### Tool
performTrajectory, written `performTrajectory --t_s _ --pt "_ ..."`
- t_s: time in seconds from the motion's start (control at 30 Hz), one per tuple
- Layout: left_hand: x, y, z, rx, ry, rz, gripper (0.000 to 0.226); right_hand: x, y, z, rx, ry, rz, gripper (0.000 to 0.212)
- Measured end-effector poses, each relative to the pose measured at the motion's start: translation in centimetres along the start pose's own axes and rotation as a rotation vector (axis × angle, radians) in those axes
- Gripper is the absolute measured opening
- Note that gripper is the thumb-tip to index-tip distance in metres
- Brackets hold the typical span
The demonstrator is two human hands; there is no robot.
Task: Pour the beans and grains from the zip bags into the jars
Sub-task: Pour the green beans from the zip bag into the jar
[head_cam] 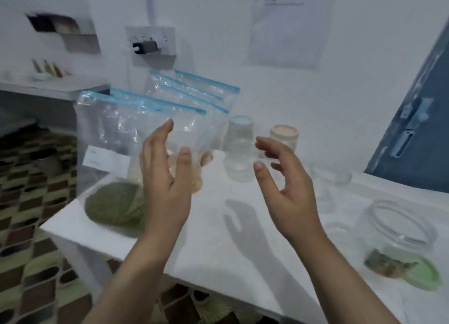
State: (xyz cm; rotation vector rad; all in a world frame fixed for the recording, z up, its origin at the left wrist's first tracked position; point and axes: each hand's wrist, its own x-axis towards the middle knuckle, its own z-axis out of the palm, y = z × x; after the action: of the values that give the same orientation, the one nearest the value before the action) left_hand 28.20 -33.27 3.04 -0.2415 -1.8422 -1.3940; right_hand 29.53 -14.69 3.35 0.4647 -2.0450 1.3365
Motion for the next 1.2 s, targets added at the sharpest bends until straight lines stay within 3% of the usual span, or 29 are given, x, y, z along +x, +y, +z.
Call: performTrajectory --t_s 0.33,0.5,0.6,0.7,0.83,1.2 --pt "10.5 -11.1 -14.4 0.144 -0.072 0.138 0.042 3.2 -3.3 21.5 0.077 0.087 0.182 0.038" --pt "13.7 -15.2 -16.4 0.097 -0.101 -0.092 0.054 4.4 -4.6 26.2 0.12 0.164 0.326 0.053" --pt "15.9 -18.4 -16.3 0.025 -0.139 -0.264 0.066 5.2 -4.4 27.5 0.084 0.223 0.351 0.05" --pt "16.8 -20.7 -16.1 -0.072 -0.153 -0.348 0.063 5.6 -4.1 28.0 0.102 0.299 0.325 0.042" --pt "16.9 -21.1 -15.9 -0.156 -0.075 -0.271 0.046 5.6 -3.9 28.2 0.11 0.371 0.27 0.039" --pt "15.3 -17.8 -12.1 -0.447 -0.1 -0.144 0.044 4.5 -3.4 23.6 0.158 0.48 0.291 0.043"
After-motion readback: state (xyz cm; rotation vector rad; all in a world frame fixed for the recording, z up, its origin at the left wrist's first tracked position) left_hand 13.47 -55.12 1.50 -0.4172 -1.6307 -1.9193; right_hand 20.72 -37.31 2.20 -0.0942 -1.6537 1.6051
